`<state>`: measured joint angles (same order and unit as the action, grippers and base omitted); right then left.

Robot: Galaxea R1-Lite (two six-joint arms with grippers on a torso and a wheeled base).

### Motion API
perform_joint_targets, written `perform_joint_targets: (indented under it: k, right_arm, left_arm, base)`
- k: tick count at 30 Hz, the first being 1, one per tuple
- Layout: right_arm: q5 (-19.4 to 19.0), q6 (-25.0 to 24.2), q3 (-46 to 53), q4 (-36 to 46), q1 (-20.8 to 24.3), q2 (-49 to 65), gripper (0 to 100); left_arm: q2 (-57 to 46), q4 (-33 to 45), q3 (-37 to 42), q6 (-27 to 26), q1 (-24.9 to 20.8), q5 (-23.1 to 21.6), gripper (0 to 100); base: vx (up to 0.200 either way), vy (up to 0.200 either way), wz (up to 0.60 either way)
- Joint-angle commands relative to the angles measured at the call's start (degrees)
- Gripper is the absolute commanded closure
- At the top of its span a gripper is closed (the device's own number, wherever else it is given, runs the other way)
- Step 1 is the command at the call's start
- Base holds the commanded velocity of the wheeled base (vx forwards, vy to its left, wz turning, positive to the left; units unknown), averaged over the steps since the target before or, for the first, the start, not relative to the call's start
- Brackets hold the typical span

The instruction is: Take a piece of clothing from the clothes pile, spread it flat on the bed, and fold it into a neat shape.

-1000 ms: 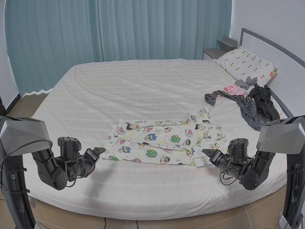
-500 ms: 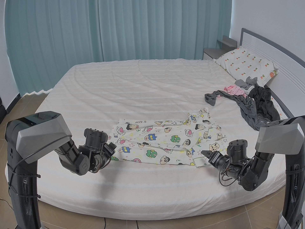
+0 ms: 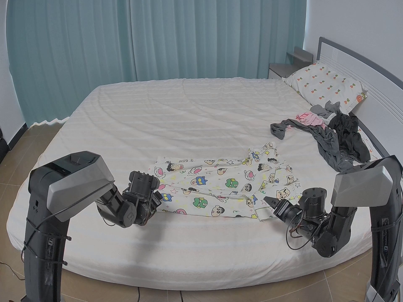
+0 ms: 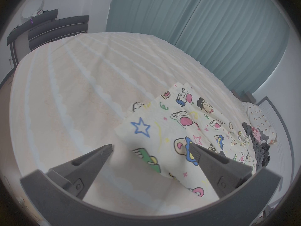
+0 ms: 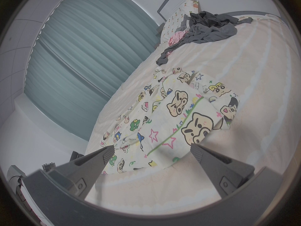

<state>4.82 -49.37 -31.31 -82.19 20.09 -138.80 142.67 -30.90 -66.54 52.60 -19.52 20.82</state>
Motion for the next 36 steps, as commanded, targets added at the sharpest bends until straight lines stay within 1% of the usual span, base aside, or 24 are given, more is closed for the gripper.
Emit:
perform_joint_targets:
  k: [1,3,8,9,17,20,26,28,30,31,36]
  right_arm:
    - [0.0,0.0,0.2,0.0,0.0,-0.6,0]
    - [0.0,0.0,0.2,-0.1,0.0,-0.5,0]
    - [-0.2,0.0,0.4,0.2,0.0,-0.2,0]
    - [-0.2,0.0,0.5,0.2,0.0,-0.2,0]
    - [0.0,0.0,2.5,1.3,0.3,1.7,0]
    - [0.1,-0.2,0.0,4.8,-0.1,0.3,0]
    - [0.4,-0.3,-3.1,7.0,-0.2,-3.1,0]
    - [1.0,-0.3,-3.9,7.0,-0.4,-3.8,0]
    - [3.4,-0.2,-6.8,7.1,-1.4,-5.8,0]
    - [4.1,-0.2,-7.2,7.4,-1.5,-6.0,0]
    - [6.3,-0.4,-10.8,13.2,-2.2,-6.0,0]
  left_arm:
    - [3.9,0.2,-5.5,0.0,0.1,0.9,0]
    - [4.5,1.1,-7.5,0.0,0.0,0.8,0]
    - [4.5,2.7,-7.8,0.1,0.0,0.7,0]
    - [4.5,2.7,-7.8,0.1,0.0,0.8,100]
    - [4.5,2.3,-7.4,0.2,0.0,1.9,100]
    - [4.5,1.9,-7.4,0.3,0.0,4.9,100]
    - [4.2,0.7,-7.2,0.0,0.0,5.4,100]
    - [4.1,0.7,-7.3,0.0,0.0,5.4,100]
    - [4.0,0.7,-7.3,0.0,0.0,5.4,100]
    - [4.0,0.7,-7.3,0.0,0.0,5.4,100]
    - [4.0,0.7,-7.2,0.2,0.0,5.4,100]
  base:
    - [0.0,0.0,0.0]
    - [0.0,0.0,0.0]
    - [0.0,0.0,0.0]
    - [0.0,0.0,0.0]
    - [0.0,0.0,0.0]
    - [0.0,0.0,0.0]
    - [0.0,0.0,0.0]
    - [0.0,0.0,0.0]
    - [0.0,0.0,0.0]
    - [0.0,0.0,0.0]
    - [0.0,0.0,0.0]
